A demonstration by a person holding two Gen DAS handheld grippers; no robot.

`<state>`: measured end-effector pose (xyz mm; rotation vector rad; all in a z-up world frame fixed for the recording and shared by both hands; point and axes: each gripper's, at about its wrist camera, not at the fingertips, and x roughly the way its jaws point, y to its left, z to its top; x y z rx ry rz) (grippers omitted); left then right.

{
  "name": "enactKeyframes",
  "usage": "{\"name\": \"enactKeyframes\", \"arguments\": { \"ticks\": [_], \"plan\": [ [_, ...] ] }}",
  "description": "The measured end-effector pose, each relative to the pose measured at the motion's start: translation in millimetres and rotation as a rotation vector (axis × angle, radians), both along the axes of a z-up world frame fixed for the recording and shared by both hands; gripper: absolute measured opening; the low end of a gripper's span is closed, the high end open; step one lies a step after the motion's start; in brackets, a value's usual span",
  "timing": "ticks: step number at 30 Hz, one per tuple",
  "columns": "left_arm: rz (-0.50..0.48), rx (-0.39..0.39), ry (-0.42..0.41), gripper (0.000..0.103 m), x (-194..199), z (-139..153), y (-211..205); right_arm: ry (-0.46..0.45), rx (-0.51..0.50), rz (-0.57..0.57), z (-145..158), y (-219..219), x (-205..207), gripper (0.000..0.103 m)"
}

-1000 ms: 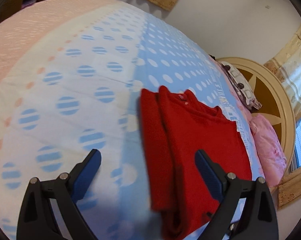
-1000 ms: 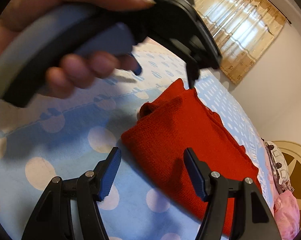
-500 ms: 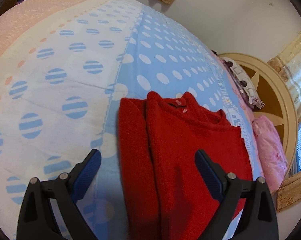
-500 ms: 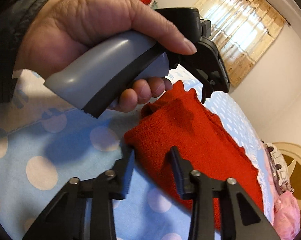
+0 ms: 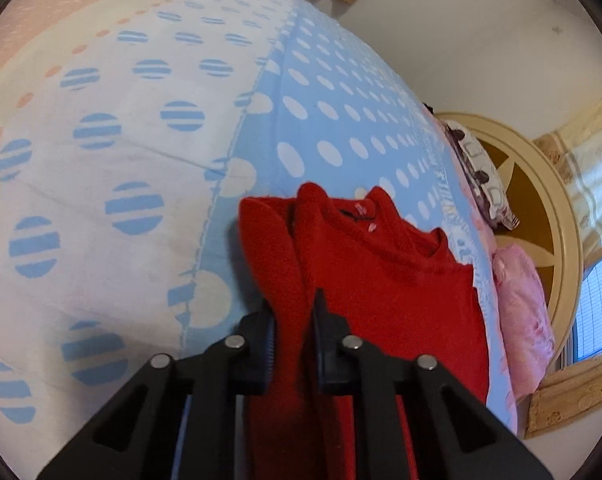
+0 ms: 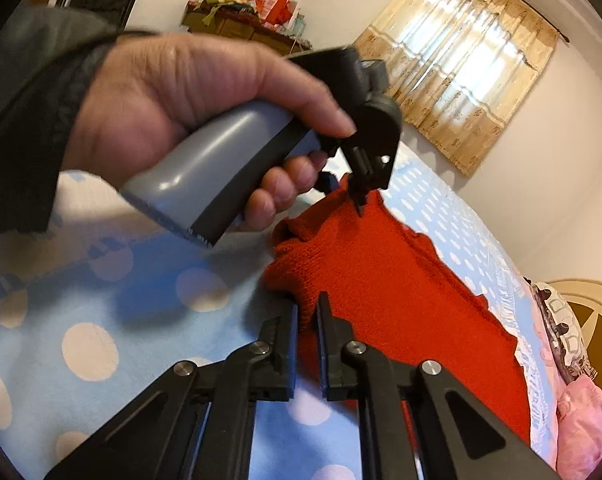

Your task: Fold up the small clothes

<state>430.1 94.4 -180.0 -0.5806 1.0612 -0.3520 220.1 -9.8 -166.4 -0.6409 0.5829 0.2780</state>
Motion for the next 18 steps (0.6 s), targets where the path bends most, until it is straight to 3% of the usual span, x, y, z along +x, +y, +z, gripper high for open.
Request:
{"name": "enactKeyframes", "arguments": {
  "ticks": [7,18],
  "plan": [
    [0.004,-0.006,-0.037,0.015,-2,18,-5,-0.025,0.071,-0.022,13,-15,-3,0.007],
    [-0.009,-0.091,-0.095,0.014,2,48,-23,-0.093,0.184,-0.088,37,-55,-13,0.006]
  ]
}}
